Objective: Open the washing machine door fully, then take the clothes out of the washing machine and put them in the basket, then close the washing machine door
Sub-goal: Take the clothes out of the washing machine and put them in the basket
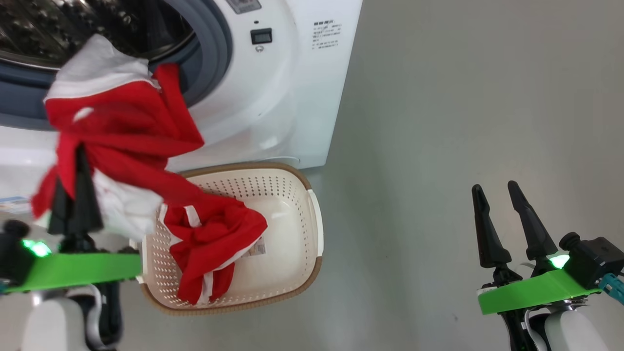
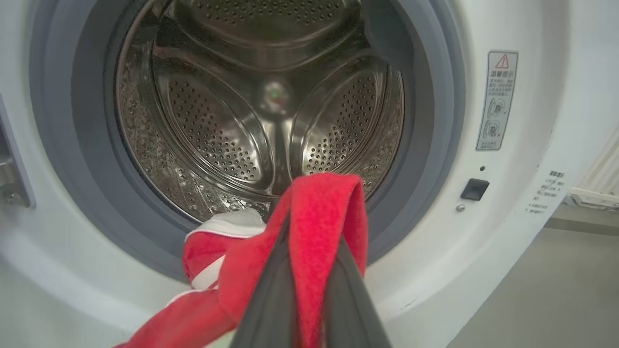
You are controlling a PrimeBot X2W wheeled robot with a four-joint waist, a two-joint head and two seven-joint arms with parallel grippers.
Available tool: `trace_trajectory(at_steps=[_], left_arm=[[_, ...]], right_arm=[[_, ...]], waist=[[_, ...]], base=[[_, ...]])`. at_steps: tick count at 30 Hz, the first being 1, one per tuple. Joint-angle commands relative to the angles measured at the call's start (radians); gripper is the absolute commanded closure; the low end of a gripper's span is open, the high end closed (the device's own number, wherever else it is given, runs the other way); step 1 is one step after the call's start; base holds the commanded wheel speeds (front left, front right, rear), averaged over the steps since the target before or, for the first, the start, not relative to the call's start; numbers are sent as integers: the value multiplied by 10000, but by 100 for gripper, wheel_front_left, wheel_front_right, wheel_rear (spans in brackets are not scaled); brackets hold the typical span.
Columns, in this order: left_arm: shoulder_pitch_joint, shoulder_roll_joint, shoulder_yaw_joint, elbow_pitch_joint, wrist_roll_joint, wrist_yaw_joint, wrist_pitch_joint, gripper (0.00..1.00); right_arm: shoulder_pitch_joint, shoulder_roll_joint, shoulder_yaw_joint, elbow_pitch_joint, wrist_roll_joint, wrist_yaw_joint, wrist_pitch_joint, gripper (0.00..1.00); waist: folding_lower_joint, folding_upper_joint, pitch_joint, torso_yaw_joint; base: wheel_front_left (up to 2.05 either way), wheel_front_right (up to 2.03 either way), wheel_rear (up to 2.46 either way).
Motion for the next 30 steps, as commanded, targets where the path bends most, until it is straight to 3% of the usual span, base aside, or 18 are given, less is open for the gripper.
trace_trajectory(at_steps=[1,6,21,23,25,30], left_arm=[[218,193,230,-106,-99,-57,-38,100],[130,191,-274,1379,-421,-57,-38,100],[-1380,482,-1506,5428,164,-57,-38,100],[-1659,539,-1542,5742,205,-57,-38,87],[-1924,587,-1558,6018,247,-57,-38,86],[-2558,687,-1787,6787,298,-57,-38,99]], right_arm=[[-47,-89,205,-263,82,65,-63,0],[-225,-89,241,-319,149,65,-63,0],[-896,-89,264,-538,221,65,-63,0],[-980,-89,282,-583,238,65,-63,0],[-1065,-89,288,-626,254,65,-63,0],[-1274,-89,324,-687,286,65,-63,0]], waist=[[0,0,136,-37],[0,0,579,-99],[0,0,2049,-375],[0,0,2252,-398],[0,0,2453,-417],[0,0,2891,-472]], base=[[0,0,0],[0,0,0],[0,0,0],[0,0,0],[0,0,0],[0,0,0]])
